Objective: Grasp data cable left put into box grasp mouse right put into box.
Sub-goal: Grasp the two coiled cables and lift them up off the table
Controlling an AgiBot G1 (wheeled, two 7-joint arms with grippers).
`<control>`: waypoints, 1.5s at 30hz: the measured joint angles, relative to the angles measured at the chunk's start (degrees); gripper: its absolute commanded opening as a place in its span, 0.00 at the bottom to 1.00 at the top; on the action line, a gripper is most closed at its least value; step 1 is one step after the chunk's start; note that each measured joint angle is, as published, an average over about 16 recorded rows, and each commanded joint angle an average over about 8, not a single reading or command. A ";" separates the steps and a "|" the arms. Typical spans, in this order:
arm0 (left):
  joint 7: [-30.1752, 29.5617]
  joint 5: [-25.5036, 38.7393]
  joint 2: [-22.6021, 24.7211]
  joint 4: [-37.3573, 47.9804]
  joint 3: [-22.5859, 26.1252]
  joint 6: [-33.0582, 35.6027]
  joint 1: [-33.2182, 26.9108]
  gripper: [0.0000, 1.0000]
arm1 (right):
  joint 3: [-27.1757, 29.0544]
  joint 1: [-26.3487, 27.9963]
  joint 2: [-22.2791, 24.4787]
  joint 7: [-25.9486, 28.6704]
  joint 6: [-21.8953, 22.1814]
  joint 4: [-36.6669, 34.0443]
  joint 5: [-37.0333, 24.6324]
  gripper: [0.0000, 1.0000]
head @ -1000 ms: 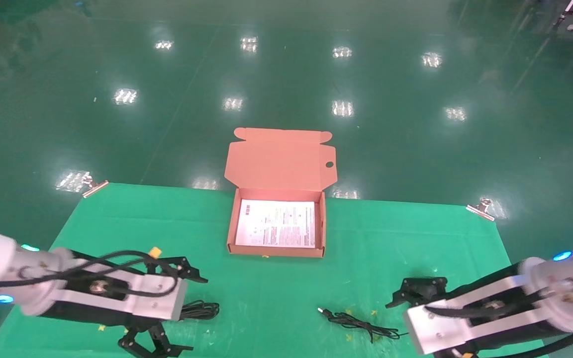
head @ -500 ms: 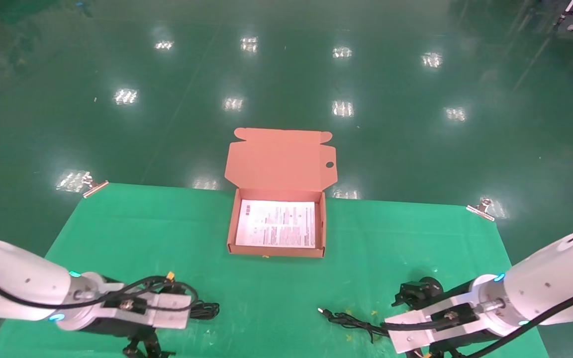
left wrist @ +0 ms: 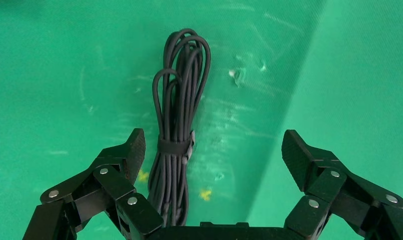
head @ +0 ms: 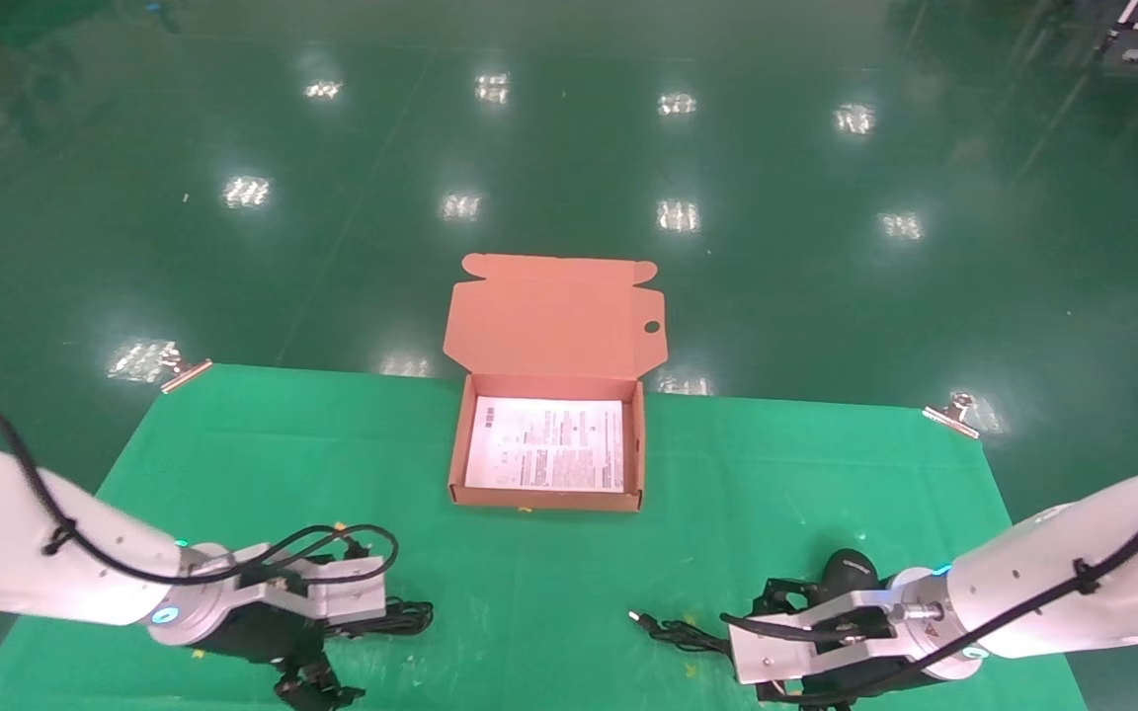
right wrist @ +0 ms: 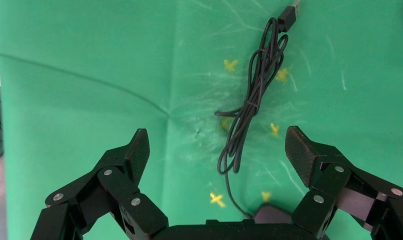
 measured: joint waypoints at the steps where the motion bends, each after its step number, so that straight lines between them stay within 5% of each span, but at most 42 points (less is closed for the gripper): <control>1: 0.26 -0.07 0.52 1.59 -0.08 -0.41 -0.23 1.00 | 0.02 -0.02 -0.63 -0.69 0.36 -1.52 0.22 1.00; 13: 6.04 -0.29 6.20 19.02 -0.39 -5.00 -3.83 0.97 | -0.24 0.84 -8.26 -8.55 4.57 -18.89 0.42 1.00; 21: 9.46 0.86 8.60 25.70 0.17 -7.45 -5.64 0.00 | -0.33 1.37 -11.21 -11.12 6.45 -25.79 0.15 0.05; 45: 9.89 1.04 8.62 25.77 0.34 -7.53 -5.69 0.00 | -0.32 1.46 -11.27 -11.27 6.46 -26.00 0.16 0.00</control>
